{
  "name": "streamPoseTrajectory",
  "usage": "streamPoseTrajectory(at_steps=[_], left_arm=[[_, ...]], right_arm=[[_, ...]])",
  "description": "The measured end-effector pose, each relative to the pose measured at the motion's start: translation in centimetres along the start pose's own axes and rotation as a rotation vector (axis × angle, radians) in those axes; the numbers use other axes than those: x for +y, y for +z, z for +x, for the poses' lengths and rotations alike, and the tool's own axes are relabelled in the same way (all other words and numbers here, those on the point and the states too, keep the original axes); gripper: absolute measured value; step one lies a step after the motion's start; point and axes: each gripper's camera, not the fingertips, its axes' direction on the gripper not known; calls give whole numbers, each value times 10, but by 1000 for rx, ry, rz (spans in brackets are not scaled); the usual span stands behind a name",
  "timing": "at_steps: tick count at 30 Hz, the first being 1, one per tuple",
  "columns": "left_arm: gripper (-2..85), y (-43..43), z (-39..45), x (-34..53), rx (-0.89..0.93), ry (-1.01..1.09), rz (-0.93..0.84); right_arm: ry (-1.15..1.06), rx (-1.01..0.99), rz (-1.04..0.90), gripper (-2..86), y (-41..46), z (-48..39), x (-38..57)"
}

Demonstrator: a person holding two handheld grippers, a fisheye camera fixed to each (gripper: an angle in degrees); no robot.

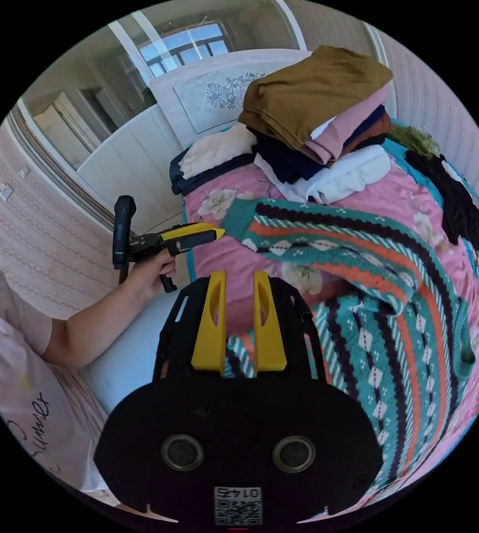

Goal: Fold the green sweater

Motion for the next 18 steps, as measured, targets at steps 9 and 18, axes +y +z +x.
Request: streamPoseTrajectory(at_steps=[9,18], left_arm=[[71,18,2,23,26,29,54],[-6,12,12,25,54,7,56]], right_arm=[[-101,111,-161,102,129,-31,-126],[-62,101,-118,20,154,-19,-96]])
